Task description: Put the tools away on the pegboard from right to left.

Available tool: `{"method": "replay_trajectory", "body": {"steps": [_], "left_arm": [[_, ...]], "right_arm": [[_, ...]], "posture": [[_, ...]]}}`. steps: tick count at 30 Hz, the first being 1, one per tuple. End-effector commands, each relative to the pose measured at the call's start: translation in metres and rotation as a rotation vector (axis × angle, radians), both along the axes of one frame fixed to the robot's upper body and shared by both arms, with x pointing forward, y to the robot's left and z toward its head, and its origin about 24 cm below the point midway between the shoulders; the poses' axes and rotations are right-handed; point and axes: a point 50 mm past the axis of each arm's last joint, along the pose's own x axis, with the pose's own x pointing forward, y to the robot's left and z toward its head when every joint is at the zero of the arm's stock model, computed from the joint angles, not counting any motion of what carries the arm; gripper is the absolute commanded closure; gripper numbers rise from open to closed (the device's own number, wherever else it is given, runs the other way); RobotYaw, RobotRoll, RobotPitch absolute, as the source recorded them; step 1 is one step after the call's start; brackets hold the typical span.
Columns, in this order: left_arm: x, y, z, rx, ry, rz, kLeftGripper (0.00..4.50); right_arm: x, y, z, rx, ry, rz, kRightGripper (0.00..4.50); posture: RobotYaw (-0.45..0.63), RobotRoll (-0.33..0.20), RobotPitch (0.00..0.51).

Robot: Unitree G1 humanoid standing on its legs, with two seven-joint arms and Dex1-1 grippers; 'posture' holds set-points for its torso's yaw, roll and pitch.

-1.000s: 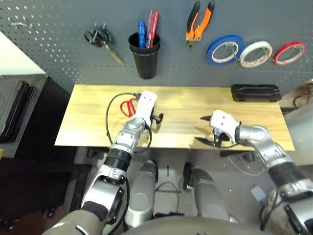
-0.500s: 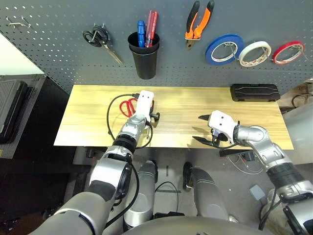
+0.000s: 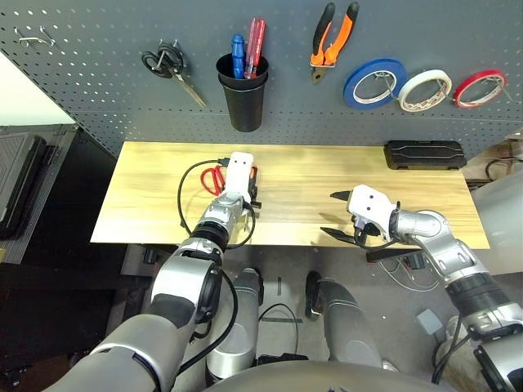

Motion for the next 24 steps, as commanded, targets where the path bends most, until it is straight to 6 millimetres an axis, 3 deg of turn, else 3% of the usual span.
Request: {"method": "replay_trajectory", "body": {"steps": [1,6,15,24], "left_arm": [[-0.007,-0.004,-0.003,-0.06,0.025,0.03,3.99],[-0.015,-0.004,0.013,-0.125,-0.024,0.079,3.99],[-0.05,0.0,0.045,-0.224,-0.105,0.184,3.99],[-0.07,0.033,0.067,-0.226,-0.202,0.347,3.99]], "right_arm": [[-0.002,0.002,-0.008,-0.007,0.02,0.01,0.0],[0.0,0.004,-0.009,-0.005,0.019,0.017,0.0],[0.006,0.003,-0.01,-0.011,0.012,0.025,0.0],[0.014,0.003,-0.01,-0.017,0.002,0.039,0.0]], "posture": [[0.25,0.0,0.252],[0.26,0.0,0.249],[0.3,0.0,0.249],[0.35,0.0,0.242]]}}
